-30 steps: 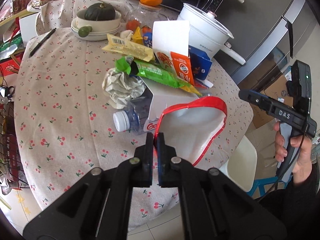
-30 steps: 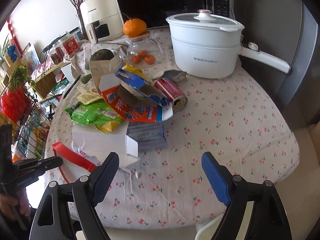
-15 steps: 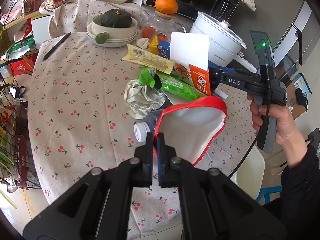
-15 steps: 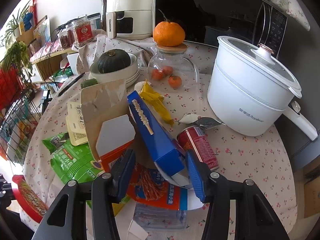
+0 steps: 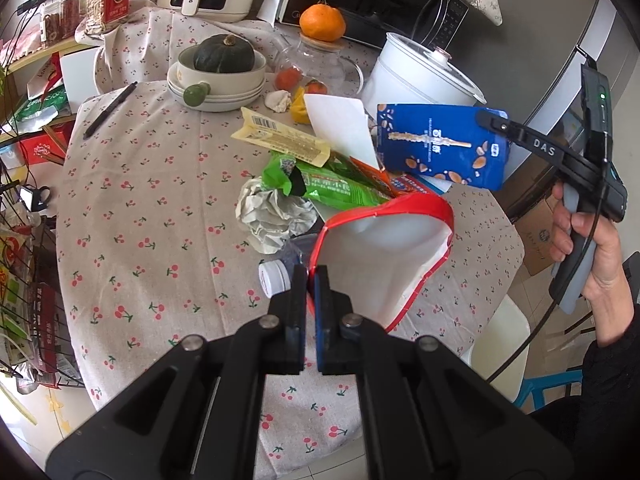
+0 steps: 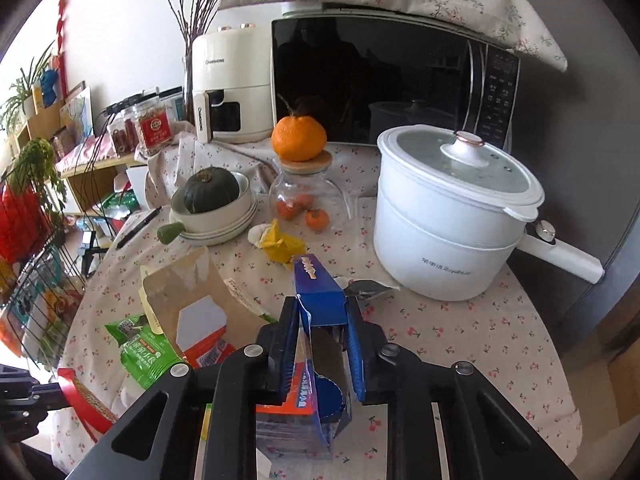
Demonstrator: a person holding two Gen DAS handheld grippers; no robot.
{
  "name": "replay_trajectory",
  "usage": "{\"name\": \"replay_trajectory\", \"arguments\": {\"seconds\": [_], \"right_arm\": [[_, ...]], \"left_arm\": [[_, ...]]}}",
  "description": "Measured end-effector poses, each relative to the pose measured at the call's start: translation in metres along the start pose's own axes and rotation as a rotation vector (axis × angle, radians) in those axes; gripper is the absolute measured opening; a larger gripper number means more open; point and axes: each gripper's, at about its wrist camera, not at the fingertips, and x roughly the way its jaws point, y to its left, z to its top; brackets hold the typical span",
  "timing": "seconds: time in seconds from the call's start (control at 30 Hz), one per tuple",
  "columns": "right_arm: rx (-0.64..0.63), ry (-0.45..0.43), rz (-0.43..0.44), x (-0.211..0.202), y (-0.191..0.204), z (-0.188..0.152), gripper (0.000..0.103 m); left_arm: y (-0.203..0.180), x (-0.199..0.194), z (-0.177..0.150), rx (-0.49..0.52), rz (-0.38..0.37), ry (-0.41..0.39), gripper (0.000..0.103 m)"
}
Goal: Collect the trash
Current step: 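Grasp the blue snack box with the right gripper while the left gripper holds the plate, then carry plate and blue box over the white bin and open both grippers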
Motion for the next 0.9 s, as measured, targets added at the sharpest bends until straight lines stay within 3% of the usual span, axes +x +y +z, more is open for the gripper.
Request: {"name": "replay_trajectory", "arguments": {"seconds": [0.33, 0.6, 0.7, 0.9], "right_arm": [[0.094, -0.081, -0.081, -0.108, -0.053, -0.037, 0.022], [0.245, 0.004, -0.193, -0.173, -0.114, -0.106, 0.022], [0.321, 0.077, -0.240, -0.187, -0.140, -0.132, 0.022], [0.354, 0.150, -0.329, -0.202, -0.164, -0.167, 0.022]], "left_arm": [[-0.048, -0.001, 0.000, 0.080, -0.063, -0.014, 0.004], [-0.127, 0.024, -0.020, 0.227, -0.160, 0.054, 0.004], [-0.159, 0.037, -0.034, 0.277, -0.206, 0.100, 0.004], [-0.211, 0.057, -0.069, 0.395, -0.256, 0.182, 0.004]]}}
